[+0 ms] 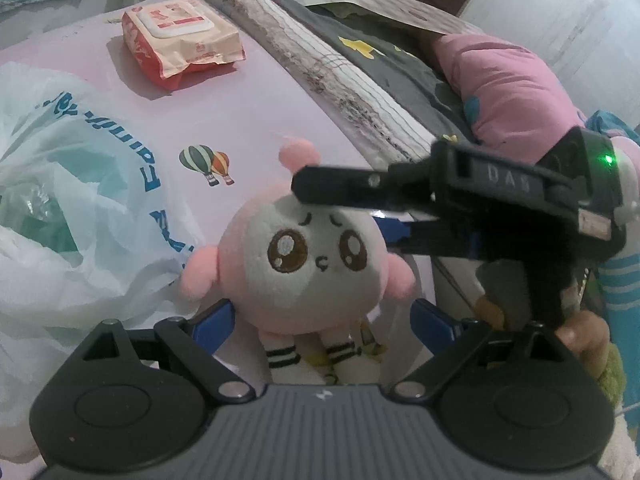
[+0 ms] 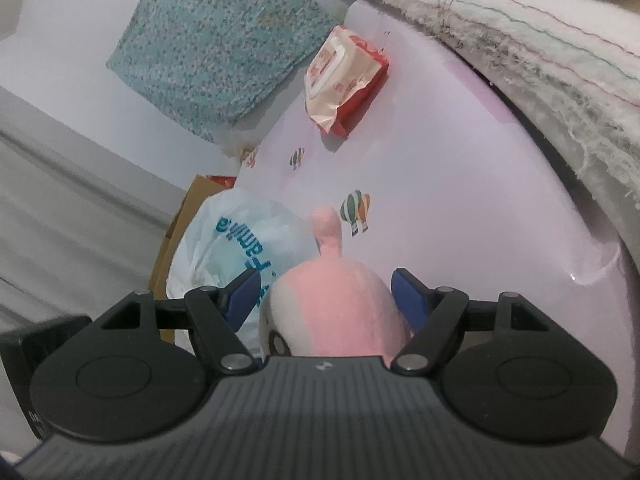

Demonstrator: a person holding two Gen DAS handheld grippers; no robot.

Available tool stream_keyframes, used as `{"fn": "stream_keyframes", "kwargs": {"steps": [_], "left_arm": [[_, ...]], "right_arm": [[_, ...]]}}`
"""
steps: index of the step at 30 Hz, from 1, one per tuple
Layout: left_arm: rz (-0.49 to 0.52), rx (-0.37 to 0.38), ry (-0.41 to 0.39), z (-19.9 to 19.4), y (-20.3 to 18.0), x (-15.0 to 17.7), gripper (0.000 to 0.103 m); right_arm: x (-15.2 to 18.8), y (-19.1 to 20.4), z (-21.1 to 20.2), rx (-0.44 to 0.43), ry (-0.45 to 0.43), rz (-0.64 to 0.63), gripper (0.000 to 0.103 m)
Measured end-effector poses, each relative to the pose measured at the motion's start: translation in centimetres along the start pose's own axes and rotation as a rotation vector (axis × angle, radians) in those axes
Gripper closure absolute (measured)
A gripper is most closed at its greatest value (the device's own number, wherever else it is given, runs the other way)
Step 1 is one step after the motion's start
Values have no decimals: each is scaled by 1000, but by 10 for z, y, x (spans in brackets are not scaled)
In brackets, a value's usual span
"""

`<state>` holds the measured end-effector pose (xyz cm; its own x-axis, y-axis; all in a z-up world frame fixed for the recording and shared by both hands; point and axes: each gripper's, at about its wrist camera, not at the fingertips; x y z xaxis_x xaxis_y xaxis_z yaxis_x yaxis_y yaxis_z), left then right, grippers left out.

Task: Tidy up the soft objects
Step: 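Lift the plush doll off the bed with both tools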

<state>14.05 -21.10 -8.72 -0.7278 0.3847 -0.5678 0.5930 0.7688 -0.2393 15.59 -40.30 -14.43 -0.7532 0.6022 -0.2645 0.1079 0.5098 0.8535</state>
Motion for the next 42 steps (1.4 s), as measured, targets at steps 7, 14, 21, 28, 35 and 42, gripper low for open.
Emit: {"fn": "stream_keyframes", "kwargs": {"steps": [7, 14, 21, 28, 35, 42], "left_arm": [[16, -27, -2, 5, -2, -2, 8], [21, -33, -16, 2, -5, -4, 9], [37, -26, -43, -7, -13, -4, 9], [43, -24, -72, -22, -20, -3, 9], [49, -27, -101, -37, -27, 0, 9], [53, -29, -119, -45, -30, 2, 9]], "right_arm": [[8, 1, -7, 14, 7, -28, 36], [15, -2, -18, 10, -14, -4, 38], [23, 3, -35, 7, -45, 7, 38], [33, 12, -51, -5, -72, 5, 38], [42, 22, -65, -17, -92, -4, 38], [49, 31, -73, -18, -104, -19, 38]]}}
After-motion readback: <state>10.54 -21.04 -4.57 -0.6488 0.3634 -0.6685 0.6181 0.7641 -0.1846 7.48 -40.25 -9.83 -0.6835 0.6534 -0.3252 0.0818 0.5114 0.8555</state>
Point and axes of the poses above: each gripper's, at about its wrist camera, not at the fingertips, and z roughly the way its jaws point, y to its left, x to its underside, and after that the axes turned 12 degrees about z, right-handed
